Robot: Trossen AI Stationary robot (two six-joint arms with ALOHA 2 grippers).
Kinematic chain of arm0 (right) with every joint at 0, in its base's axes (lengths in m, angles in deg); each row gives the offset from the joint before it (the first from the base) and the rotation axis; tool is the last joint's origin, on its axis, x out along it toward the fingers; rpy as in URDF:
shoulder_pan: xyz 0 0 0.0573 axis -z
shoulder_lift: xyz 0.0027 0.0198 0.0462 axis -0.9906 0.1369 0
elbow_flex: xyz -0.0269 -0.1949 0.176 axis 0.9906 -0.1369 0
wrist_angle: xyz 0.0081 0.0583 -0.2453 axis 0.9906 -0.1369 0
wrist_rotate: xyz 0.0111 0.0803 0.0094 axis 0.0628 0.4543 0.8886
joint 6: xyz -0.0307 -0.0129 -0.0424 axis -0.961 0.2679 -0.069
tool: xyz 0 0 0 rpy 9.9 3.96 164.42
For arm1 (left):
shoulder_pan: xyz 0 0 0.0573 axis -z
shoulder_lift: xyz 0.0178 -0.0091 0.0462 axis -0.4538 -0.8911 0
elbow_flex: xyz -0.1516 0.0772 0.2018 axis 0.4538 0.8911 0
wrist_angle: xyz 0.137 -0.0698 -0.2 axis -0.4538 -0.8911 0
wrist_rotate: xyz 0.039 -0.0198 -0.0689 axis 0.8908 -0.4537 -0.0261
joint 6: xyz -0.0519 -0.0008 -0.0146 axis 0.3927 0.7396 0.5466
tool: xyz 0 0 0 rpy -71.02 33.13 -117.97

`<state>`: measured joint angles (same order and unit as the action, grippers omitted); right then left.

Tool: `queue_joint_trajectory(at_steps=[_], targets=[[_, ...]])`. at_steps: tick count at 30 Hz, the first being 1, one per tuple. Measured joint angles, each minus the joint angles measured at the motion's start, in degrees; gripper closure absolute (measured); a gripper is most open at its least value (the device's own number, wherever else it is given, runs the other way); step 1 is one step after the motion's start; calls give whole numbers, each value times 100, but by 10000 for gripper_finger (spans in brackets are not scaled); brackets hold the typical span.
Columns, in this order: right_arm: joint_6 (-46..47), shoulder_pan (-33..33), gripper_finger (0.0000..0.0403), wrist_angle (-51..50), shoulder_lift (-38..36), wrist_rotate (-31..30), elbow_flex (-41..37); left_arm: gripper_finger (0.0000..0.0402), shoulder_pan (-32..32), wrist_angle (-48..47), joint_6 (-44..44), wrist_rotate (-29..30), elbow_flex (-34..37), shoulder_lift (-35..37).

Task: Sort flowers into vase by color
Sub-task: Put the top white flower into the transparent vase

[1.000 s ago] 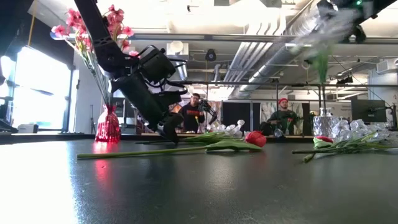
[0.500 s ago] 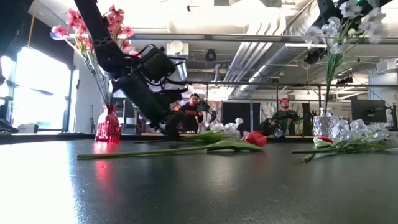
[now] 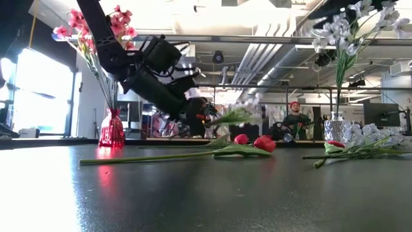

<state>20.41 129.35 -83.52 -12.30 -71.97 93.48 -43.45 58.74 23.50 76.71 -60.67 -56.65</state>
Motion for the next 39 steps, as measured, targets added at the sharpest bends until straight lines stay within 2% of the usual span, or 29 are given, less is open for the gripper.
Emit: queue_joint_trajectory(at_steps=[8, 13, 15, 17, 21, 26, 29, 31, 39], targets=[[372, 0, 181, 169, 12, 2270, 2, 401, 15, 1376, 259, -11, 2, 0], [882, -2, 181, 1398, 8, 3785, 2, 401, 12, 2215, 213, -187, 2, 0], [1088, -12, 181, 1909, 4, 4027, 2, 401, 12, 2554, 162, -430, 2, 0], [1166, -19, 181, 2191, 13, 4027, 2, 402, 15, 2883, 160, -679, 2, 0], [946, -152, 181, 2116, 261, 3837, 7, 401, 25, 3468, 198, -1206, 2, 0], [579, -535, 181, 2059, 1007, 3504, 4, 401, 39, 4364, 308, -1274, 0, 0], [567, -819, 181, 2482, 1541, 2993, 2, 401, 39, 4981, 455, -1409, 0, 0], [547, -950, 181, 2852, 1877, 2864, 2, 401, 47, 5311, 473, -1567, -2, 4], [129, -1282, 181, 3075, 2900, 2764, 495, 401, 129, 5635, 770, -1769, -36, 4]])
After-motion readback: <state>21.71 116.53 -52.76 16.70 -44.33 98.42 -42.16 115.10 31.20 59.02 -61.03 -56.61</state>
